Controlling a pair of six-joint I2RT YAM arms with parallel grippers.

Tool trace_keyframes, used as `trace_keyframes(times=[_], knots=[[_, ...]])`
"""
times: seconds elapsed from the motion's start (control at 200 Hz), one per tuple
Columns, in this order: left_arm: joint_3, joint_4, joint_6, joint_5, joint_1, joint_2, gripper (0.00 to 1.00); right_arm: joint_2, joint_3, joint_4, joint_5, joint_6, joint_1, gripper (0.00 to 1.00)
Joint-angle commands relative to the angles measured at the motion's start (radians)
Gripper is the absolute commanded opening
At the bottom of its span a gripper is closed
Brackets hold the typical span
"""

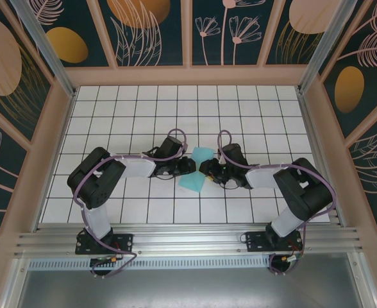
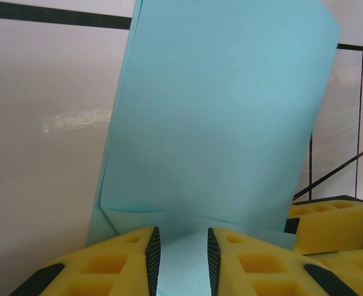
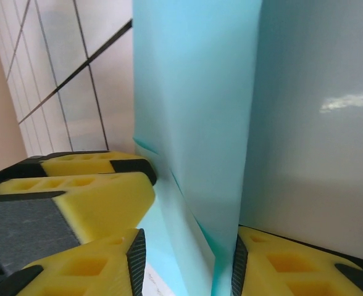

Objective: Fold a paper plane with a square sheet of paper (pick it up from the middle)
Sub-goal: Turn over the paper at the center of the table.

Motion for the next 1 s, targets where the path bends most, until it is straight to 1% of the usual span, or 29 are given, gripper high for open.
trace_keyframes(times=[0.0,0.225,0.42,0.555,0.666,0.746,0.841,0.886,0.991], knots=[[0.009,-0.026,0.008,-0.032,-0.002,-0.008,0.31,-0.01,-0.032,0.074,-0.033,-0.006,0.001,0.43],[0.011,-0.027,-0.006,-0.056,-0.002,-0.015,0.31,-0.027,-0.078,0.129,-0.058,-0.02,0.008,0.41],[0.01,-0.02,-0.014,-0.053,-0.002,-0.015,0.31,-0.004,-0.073,0.169,-0.075,-0.035,0.023,0.35],[0.005,-0.016,-0.021,-0.059,-0.002,-0.028,0.32,0.01,-0.067,0.178,-0.064,-0.034,0.028,0.32],[0.003,-0.016,-0.022,-0.064,-0.002,-0.047,0.33,0.016,-0.063,0.163,-0.049,-0.034,0.029,0.29],[0.004,-0.019,-0.025,-0.074,-0.001,-0.068,0.35,0.013,-0.064,0.167,-0.054,-0.034,0.029,0.2],[-0.007,-0.017,-0.032,-0.094,-0.001,-0.11,0.36,-0.001,-0.06,0.147,-0.048,-0.042,0.03,0.19],[-0.016,-0.019,-0.041,-0.117,-0.001,-0.128,0.36,-0.014,-0.056,0.132,-0.043,-0.048,0.03,0.16],[-0.036,-0.037,-0.049,-0.173,0.0,-0.203,0.37,-0.042,-0.031,0.083,-0.035,-0.067,0.03,0.15]])
